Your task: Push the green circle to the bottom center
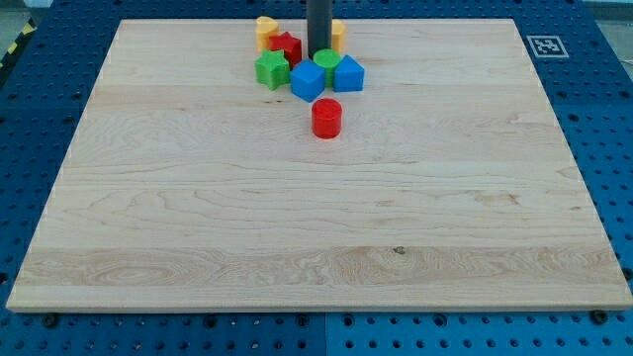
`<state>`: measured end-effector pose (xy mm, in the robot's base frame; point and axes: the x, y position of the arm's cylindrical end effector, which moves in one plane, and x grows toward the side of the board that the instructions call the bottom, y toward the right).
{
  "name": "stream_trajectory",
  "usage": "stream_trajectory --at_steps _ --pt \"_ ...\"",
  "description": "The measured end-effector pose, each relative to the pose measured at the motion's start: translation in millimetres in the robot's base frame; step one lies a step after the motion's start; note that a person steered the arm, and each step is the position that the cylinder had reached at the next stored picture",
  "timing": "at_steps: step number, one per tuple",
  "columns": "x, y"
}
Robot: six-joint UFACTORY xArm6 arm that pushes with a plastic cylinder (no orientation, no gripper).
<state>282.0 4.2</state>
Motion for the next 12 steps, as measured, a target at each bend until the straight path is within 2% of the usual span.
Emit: stream_trajectory --at_steps 5,11,12 --pt "21 -7" --pt "100 44" --pt "103 46"
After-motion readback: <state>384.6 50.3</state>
